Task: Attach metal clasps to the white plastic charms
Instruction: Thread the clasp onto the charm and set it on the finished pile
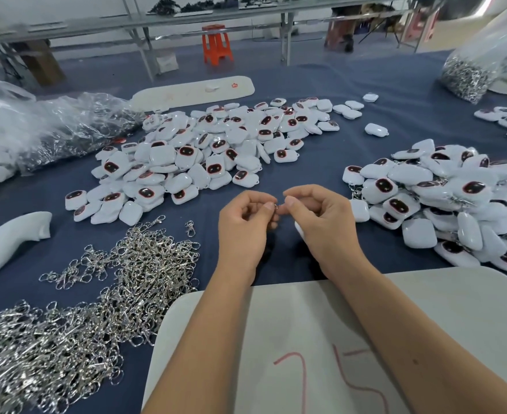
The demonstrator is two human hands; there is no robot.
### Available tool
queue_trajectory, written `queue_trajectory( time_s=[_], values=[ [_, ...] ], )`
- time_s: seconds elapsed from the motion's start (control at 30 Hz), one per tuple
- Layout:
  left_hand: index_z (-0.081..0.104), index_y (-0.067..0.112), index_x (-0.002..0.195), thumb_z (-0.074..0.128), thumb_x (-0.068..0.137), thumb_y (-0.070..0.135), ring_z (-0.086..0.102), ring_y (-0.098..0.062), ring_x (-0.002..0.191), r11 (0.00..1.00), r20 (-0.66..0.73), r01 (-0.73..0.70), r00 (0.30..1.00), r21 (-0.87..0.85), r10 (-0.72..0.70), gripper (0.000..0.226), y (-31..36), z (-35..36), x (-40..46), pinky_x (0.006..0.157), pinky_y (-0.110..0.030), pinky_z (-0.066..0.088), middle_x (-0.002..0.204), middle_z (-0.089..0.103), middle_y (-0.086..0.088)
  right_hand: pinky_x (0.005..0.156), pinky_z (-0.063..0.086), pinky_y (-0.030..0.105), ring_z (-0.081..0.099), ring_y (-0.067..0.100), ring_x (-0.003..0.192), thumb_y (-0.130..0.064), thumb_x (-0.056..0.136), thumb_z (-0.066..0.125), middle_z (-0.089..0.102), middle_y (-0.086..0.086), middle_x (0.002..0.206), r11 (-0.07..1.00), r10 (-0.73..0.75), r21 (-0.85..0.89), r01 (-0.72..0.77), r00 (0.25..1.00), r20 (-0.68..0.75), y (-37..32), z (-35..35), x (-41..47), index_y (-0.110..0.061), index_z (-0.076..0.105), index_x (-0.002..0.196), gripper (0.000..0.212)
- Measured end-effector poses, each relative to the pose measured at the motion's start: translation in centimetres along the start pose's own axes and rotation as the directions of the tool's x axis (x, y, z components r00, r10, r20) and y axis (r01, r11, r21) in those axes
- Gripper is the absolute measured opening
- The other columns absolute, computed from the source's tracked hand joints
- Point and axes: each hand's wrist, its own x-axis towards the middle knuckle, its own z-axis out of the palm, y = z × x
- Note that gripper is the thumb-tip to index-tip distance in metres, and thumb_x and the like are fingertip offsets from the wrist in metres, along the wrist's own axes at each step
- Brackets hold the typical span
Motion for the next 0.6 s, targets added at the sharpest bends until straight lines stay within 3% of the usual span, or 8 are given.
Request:
queue_trajectory(
  time_s=[0.03,0.1,0.17,0.23,0.3,0.43,0.6],
  values=[
    [0.074,0.011,0.088,0.067,0.094,0.002,0.065,-0.012,0.066,1.000,-0.005,0.003,1.000,-0.028,-0.003,0.013,0.02,-0.03,0.01,0.062,-0.023,0.053,0.079,0.074,-0.013,0.063,0.050,0.014,0.065,0.041,0.075,-0.019,0.097,0.070,0.080,-0.008,0.083,1.000,0.003,0.000,-0.003,1.000,0.008,0.05,0.00,0.02,-0.027,0.075,0.097,0.009],
    [0.073,0.010,0.088,0.068,0.093,0.000,0.067,-0.012,0.066,0.997,-0.006,0.014,1.000,-0.080,-0.014,0.013,0.15,-0.06,0.01,0.063,-0.021,0.053,0.076,0.073,-0.012,0.067,0.052,0.016,0.071,0.034,0.082,-0.019,0.096,0.072,0.080,-0.010,0.084,1.000,-0.008,-0.017,0.008,1.000,0.021,0.01,0.02,-0.03,-0.030,0.076,0.099,0.012],
    [0.073,0.009,0.087,0.068,0.093,-0.002,0.066,-0.012,0.064,0.994,-0.002,0.019,1.000,-0.108,-0.019,0.014,0.29,-0.07,-0.04,0.064,-0.022,0.053,0.073,0.071,-0.008,0.069,0.055,0.016,0.073,0.022,0.081,-0.017,0.094,0.074,0.079,-0.013,0.085,0.999,-0.027,-0.043,0.029,0.999,0.030,-0.01,0.03,-0.07,-0.031,0.077,0.100,0.015],
    [0.072,0.007,0.089,0.066,0.093,-0.004,0.065,-0.013,0.065,0.991,0.011,0.024,1.000,-0.129,-0.023,0.014,0.43,-0.11,-0.14,0.067,-0.023,0.054,0.072,0.070,-0.007,0.070,0.057,0.023,0.071,0.025,0.078,-0.015,0.093,0.076,0.079,-0.013,0.086,0.998,-0.041,-0.043,0.042,0.999,0.032,0.03,0.06,-0.06,-0.030,0.079,0.098,0.016],
    [0.070,0.005,0.092,0.065,0.092,-0.006,0.066,-0.015,0.066,0.990,0.032,0.037,0.999,-0.136,-0.033,0.012,0.62,-0.13,-0.22,0.068,-0.025,0.054,0.073,0.070,-0.008,0.066,0.054,0.021,0.065,0.018,0.068,-0.012,0.091,0.077,0.079,-0.011,0.084,0.996,-0.076,-0.043,0.076,0.997,-0.001,0.14,0.00,-0.13,-0.030,0.079,0.094,0.018],
    [0.069,0.006,0.092,0.065,0.091,-0.008,0.067,-0.016,0.067,0.997,0.063,0.023,0.998,-0.069,-0.018,0.014,0.86,0.07,-0.45,0.066,-0.024,0.056,0.076,0.072,-0.006,0.066,0.049,0.016,0.061,0.004,0.065,-0.011,0.089,0.081,0.079,-0.010,0.084,0.994,-0.108,0.006,0.109,0.991,-0.077,0.02,-0.14,-0.27,-0.028,0.078,0.091,0.017],
    [0.070,0.016,0.088,0.073,0.089,0.006,0.065,-0.012,0.074,0.971,0.022,-0.169,0.986,0.167,0.167,0.010,0.65,0.55,-0.83,0.072,-0.020,0.052,0.081,0.071,0.003,0.065,0.053,0.029,0.057,0.018,0.059,-0.014,0.090,0.081,0.080,-0.011,0.086,0.989,-0.146,-0.028,0.144,0.982,-0.123,0.06,-0.36,-0.38,-0.028,0.077,0.095,0.016]
  ],
)
